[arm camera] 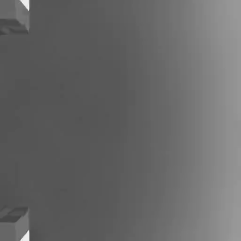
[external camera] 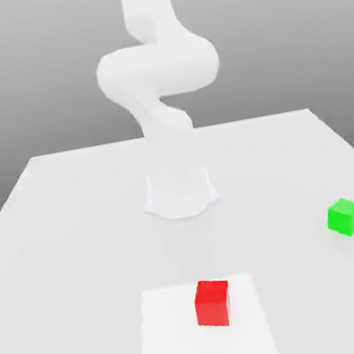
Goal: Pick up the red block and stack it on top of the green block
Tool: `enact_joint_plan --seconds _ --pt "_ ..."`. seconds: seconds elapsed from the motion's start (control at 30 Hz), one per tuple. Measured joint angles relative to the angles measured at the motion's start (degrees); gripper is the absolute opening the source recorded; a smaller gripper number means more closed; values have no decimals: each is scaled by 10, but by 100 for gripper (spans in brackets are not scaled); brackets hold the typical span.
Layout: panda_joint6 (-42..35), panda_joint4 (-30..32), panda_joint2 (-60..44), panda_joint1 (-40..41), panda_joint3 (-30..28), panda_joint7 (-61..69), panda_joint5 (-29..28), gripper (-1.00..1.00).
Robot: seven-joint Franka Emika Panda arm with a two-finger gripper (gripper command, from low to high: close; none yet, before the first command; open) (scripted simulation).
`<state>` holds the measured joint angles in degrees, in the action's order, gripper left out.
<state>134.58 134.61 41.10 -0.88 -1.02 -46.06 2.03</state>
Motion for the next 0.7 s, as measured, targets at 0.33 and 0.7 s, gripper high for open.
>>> enact_joint_plan --seconds 0.33,0.7 --pt "126 125 -222 -30 -6 -31 64 0" --pt "271 237 -439 -27 8 -158 -18 0"
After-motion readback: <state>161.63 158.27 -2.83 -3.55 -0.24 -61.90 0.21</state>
